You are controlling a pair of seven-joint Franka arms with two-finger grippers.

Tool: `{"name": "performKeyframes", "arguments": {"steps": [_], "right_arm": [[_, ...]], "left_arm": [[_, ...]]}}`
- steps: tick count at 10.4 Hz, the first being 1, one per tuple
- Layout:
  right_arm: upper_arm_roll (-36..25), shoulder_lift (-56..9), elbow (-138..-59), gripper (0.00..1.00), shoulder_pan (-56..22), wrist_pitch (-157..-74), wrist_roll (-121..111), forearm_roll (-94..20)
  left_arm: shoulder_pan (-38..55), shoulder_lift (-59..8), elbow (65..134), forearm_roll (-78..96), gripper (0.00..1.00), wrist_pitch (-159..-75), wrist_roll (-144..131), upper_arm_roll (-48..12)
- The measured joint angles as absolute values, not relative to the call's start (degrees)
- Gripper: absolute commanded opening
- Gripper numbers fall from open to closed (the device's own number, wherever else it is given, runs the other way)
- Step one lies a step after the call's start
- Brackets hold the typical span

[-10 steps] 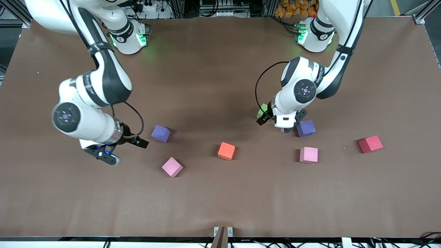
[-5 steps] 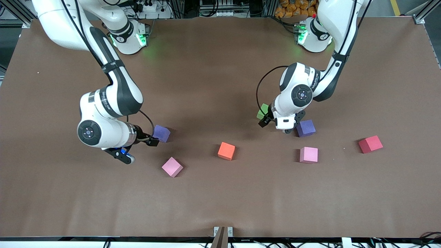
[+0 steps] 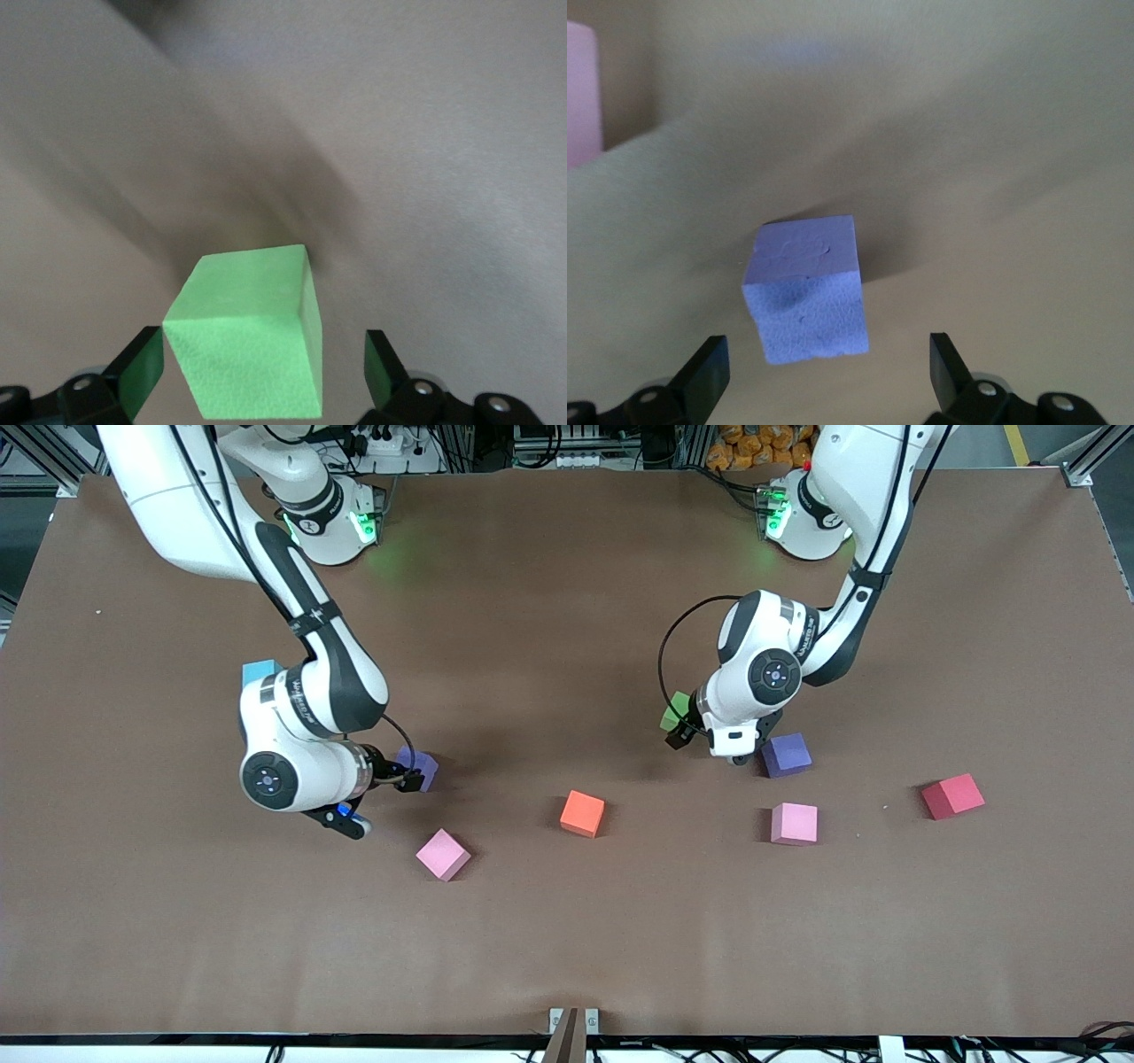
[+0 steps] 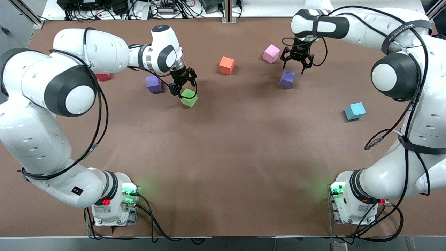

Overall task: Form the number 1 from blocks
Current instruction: 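Grasp the purple block with the right gripper while the left gripper grasps green, then carry the green block to mid-table and set it down with the left gripper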

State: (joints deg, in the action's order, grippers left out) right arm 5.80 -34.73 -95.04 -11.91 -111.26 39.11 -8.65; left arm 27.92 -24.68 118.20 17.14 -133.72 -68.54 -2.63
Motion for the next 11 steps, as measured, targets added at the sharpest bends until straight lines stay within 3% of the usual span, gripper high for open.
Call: {"name": "performKeyframes", "arguments": {"steps": [3, 4, 6, 10, 11], "right_arm": [[5.90, -35.01, -96.14, 1.00, -13.04, -113.79, 39.08, -9.84], [5.90, -35.04, -96.28, 1.00, -13.38, -114.20, 39.08, -10.09], [5.91, -35.44, -97.50, 1.00, -13.87, -116.00, 39.07, -10.11], [5.89, -36.40, -98.94, 1.00, -14.01, -117.60, 38.90, -10.11], [5.89, -36.57, -98.99, 0.90, -14.02, -117.99, 38.88, -10.11]], "left_arm": [[27.92, -25.81, 118.21, 18.17, 1.00, -134.01, -68.82, -2.66], [27.92, -26.08, 118.21, 18.20, 0.63, -134.02, -68.85, -2.68], [28.37, -26.63, 118.18, 18.16, 0.01, -135.08, -68.33, -3.07], [30.50, -26.92, 117.77, 10.06, 0.00, -135.93, -60.72, -7.79], [30.82, -26.90, 117.39, 6.67, 0.00, -136.05, -60.65, -10.05]]}}
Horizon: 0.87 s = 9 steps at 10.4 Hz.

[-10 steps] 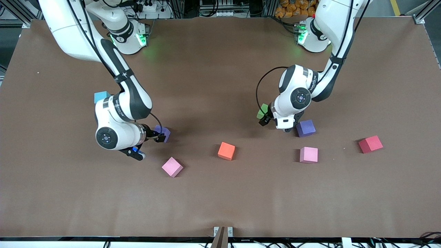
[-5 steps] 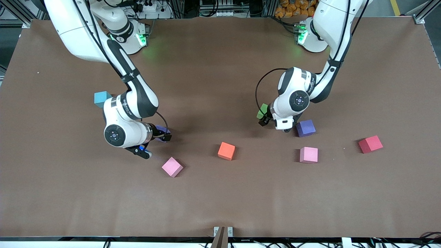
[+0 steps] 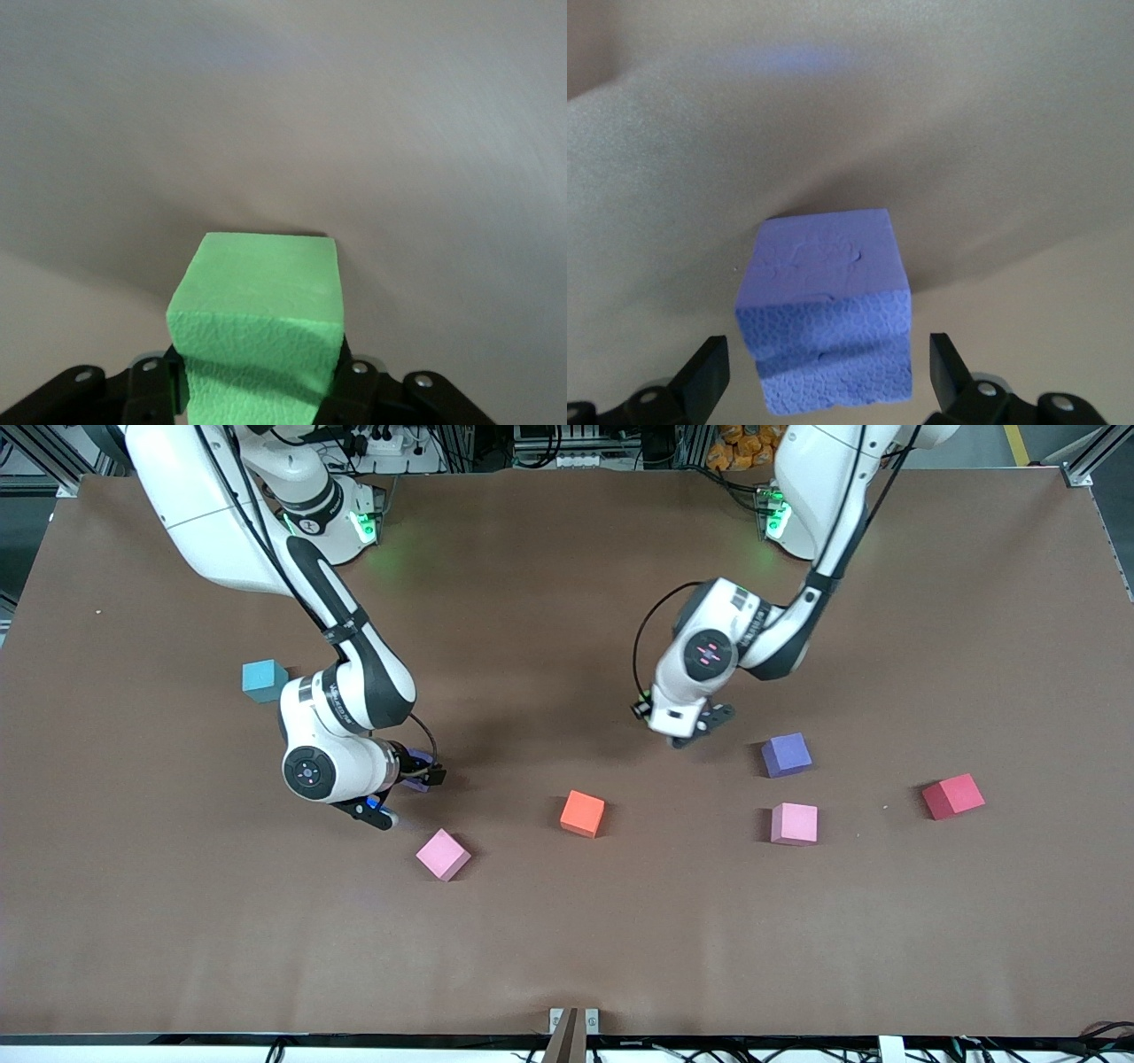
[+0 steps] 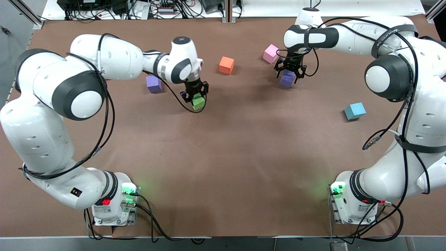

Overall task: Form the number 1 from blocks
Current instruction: 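Carry the green block to mid-table and set it down with the left gripper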

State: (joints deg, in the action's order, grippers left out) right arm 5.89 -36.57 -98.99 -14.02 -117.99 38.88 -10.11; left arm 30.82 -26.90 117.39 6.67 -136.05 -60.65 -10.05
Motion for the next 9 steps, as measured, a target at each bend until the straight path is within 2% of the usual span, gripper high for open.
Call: {"name": "performKeyframes", "arguments": {"steps": [1, 3, 5, 9], "right_arm": [[5.89, -36.79, -99.09, 0.78, -14.03, -118.29, 38.85, -10.11], [5.73, -36.92, -99.27, 0.69, -14.02, -118.53, 38.83, -10.11], [5.41, -36.92, -99.28, 0.66, -13.87, -118.56, 36.87, -10.11], [4.32, -36.78, -99.22, 0.66, -13.28, -118.58, 31.22, -10.11]], "left_arm": [[31.09, -26.84, 116.71, 5.12, 0.00, -136.12, -60.21, -12.47], [32.12, -26.77, 115.22, 4.67, 0.00, -136.13, -57.55, -16.81], [35.25, -26.75, 114.80, 4.67, 0.00, -136.13, -57.55, -19.23], [42.57, -28.06, 114.91, 4.67, 0.00, -136.10, -59.43, -19.87]]}}
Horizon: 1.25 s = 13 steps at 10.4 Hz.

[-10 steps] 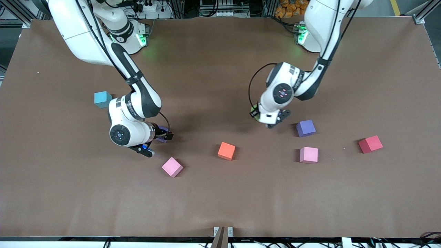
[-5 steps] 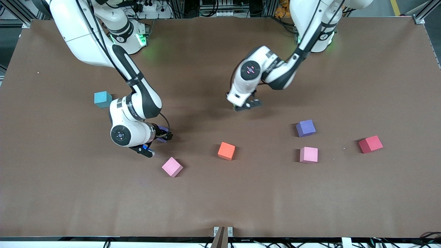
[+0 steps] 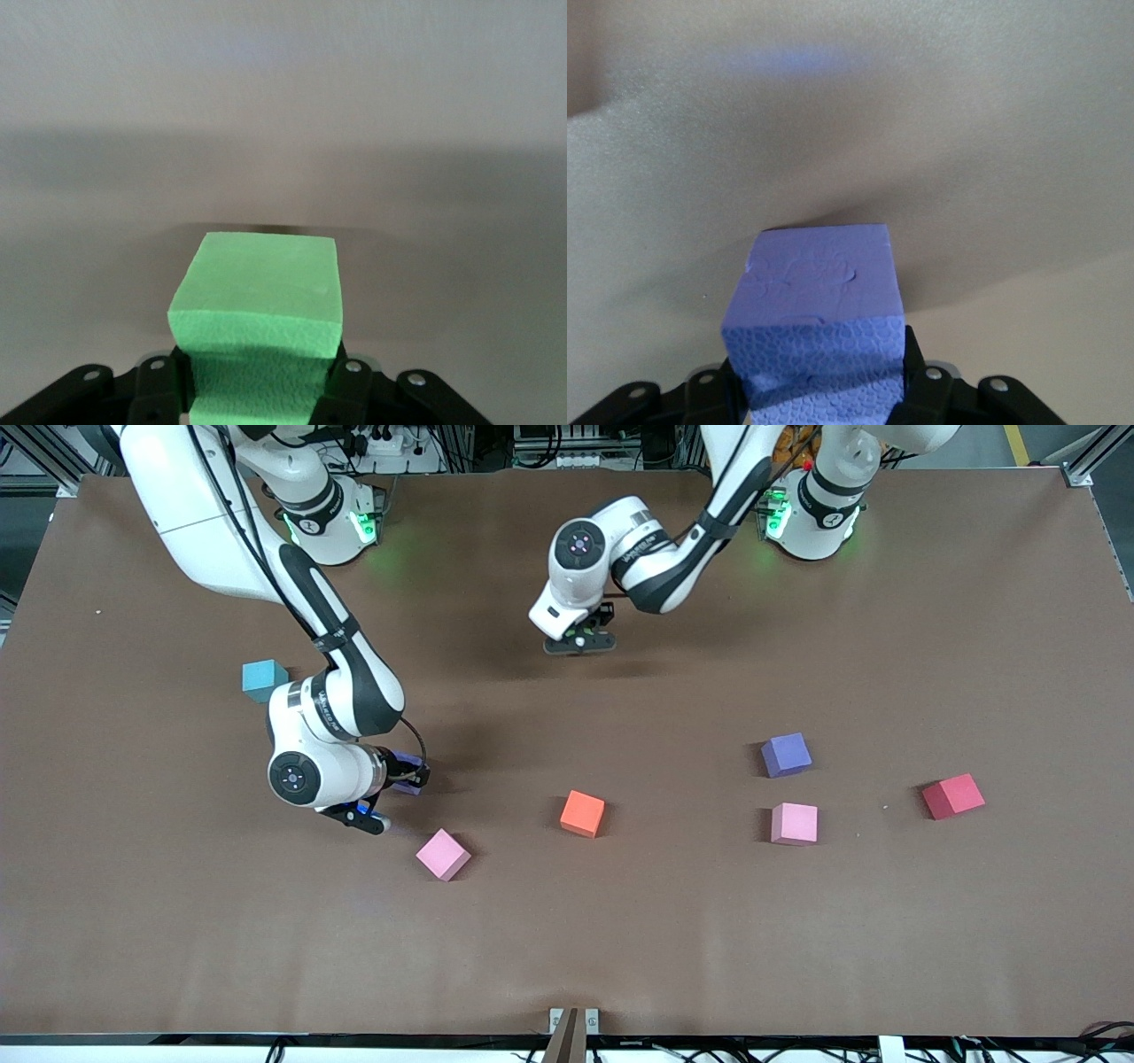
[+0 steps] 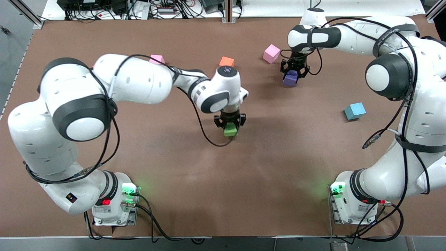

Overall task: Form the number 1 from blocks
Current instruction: 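Carry the green block to mid-table and set it down with the left gripper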

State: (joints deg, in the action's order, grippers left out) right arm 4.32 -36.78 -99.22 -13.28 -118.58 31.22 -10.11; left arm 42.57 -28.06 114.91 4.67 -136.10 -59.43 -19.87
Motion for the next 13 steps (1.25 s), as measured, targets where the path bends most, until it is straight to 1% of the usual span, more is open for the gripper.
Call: {"name": "performKeyframes", "arguments": {"steps": [2, 3, 4, 7, 9, 10, 13], "right_arm": [[4.41, -35.89, -98.93, 0.66, -13.67, -118.60, 30.83, -10.11], [4.50, -35.15, -98.77, 0.66, -14.15, -118.60, 30.82, -10.11], [4.56, -34.33, -98.75, 0.66, -14.76, -118.59, 30.82, -10.11], [4.61, -32.77, -98.76, 0.66, -16.34, -118.50, 30.82, -10.11], [4.62, -32.73, -98.78, 0.66, -16.46, -118.42, 30.82, -10.11], [4.66, -32.69, -98.76, 0.65, -16.80, -118.47, 30.82, -10.11], [4.74, -31.95, -98.64, 0.65, -20.68, -118.77, 31.33, -10.18]], "left_arm": [[45.19, -29.33, 114.82, 4.67, 0.00, -136.13, -59.43, -19.86], [45.99, -29.62, 114.55, 4.67, 0.16, -136.13, -59.42, -19.87], [46.39, -29.93, 114.27, 4.67, 0.99, -136.13, -59.43, -19.86], [46.18, -31.13, 113.34, 4.67, 1.00, -136.13, -59.57, -19.16], [43.97, -30.57, 112.19, 4.67, 1.00, -135.59, -59.77, -17.68], [41.83, -29.14, 111.38, 4.67, 1.00, -133.73, -59.77, -16.62], [34.38, -21.84, 110.21, 4.22, 1.00, -125.92, -59.64, -11.67]]}}
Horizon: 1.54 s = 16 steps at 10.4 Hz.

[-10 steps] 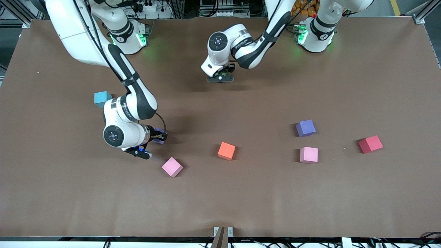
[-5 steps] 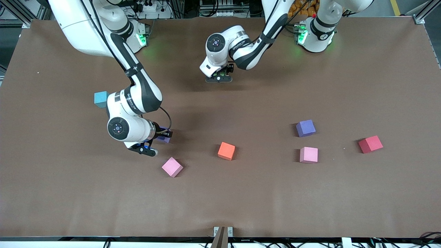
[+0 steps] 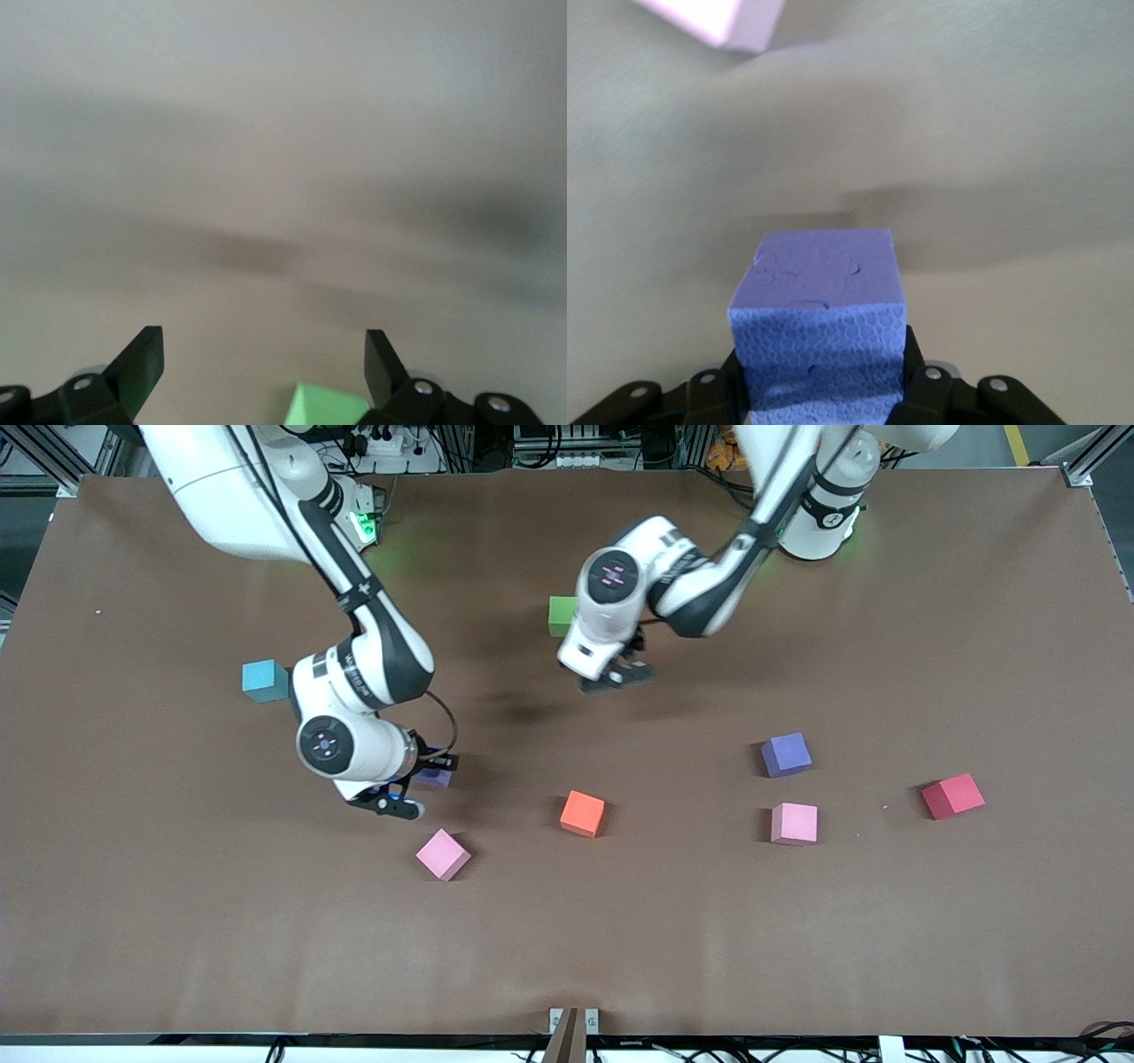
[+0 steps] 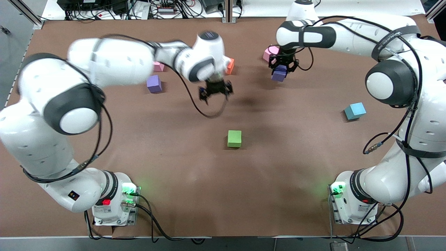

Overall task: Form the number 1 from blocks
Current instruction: 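Carry the green block to mid-table and set it down with the left gripper, then place the purple block with the right gripper while the left gripper reaches purple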

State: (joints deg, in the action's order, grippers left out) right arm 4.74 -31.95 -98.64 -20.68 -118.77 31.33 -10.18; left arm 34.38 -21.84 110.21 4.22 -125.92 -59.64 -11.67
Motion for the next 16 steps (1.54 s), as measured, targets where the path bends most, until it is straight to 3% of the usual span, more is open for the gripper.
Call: {"name": "performKeyframes", "arguments": {"steps": [5, 9, 16], "right_arm": [[5.10, -31.52, -98.17, 0.65, -37.21, -119.76, 44.06, -10.63], [5.23, -31.52, -101.53, 0.65, -45.03, -125.31, 46.90, -13.38], [5.25, -29.88, -109.98, 0.65, -50.47, -132.19, 46.89, -17.14]], "left_arm": [[17.84, -20.61, 110.50, -8.08, 1.00, -124.68, -43.81, -6.72], [16.80, -20.62, 111.35, -8.08, 1.00, -125.18, -28.40, 1.01], [16.02, -21.03, 116.83, -2.49, 1.00, -132.22, -26.07, 1.55]]}}
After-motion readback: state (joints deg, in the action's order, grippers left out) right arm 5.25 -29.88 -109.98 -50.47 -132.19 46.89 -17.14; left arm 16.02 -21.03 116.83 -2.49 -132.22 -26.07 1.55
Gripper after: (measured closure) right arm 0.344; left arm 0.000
